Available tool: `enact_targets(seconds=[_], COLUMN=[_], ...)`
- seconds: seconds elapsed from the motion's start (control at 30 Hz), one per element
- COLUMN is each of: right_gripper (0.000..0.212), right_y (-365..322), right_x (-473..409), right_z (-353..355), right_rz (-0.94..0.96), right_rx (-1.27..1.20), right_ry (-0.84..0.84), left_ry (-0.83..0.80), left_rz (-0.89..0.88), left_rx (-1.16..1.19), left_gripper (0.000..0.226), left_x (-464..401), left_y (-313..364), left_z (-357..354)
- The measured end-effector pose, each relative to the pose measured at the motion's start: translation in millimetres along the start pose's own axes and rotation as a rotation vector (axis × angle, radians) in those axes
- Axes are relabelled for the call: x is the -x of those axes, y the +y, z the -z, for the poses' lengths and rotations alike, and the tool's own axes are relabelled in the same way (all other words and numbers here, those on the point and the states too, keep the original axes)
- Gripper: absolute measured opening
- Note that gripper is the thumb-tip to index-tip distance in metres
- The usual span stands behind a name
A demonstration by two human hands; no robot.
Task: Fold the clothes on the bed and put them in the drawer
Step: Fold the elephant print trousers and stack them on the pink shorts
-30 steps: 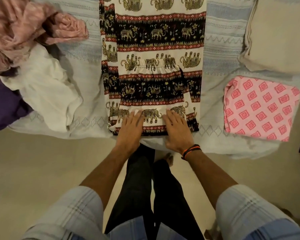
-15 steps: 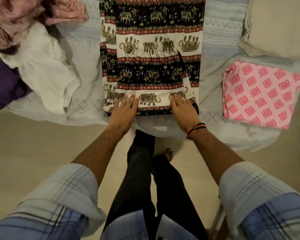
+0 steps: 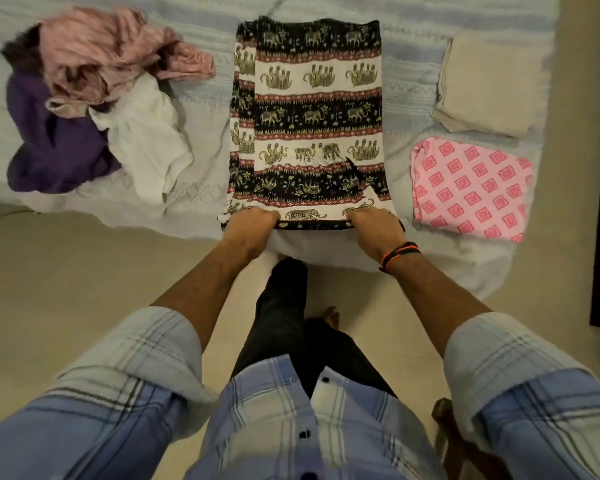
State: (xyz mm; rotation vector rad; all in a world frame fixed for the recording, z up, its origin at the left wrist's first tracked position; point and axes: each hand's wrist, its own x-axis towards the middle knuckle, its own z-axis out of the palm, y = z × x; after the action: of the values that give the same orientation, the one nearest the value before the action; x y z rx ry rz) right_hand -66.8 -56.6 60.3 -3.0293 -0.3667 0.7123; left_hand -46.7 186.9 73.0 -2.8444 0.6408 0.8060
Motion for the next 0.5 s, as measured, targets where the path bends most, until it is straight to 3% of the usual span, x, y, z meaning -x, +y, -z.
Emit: enact_targets(seconds=[0.17,0.5], right_gripper=[0.041,0.027], right_y=[-1,6], right_x=[43,64], right_z=[-4,23], right_rz=[-0.011,-0.033], right_rx=[-0.008,-0.084], right_ry=[-0.019,0.064], left_ry=[-0.010,0.051], left_rz=[0.027,0.089], left_rx=[-0.006,-0.007], left_gripper=[0.038,0.043], left_x=[36,62], left_y=[22,36], left_z=[-1,22])
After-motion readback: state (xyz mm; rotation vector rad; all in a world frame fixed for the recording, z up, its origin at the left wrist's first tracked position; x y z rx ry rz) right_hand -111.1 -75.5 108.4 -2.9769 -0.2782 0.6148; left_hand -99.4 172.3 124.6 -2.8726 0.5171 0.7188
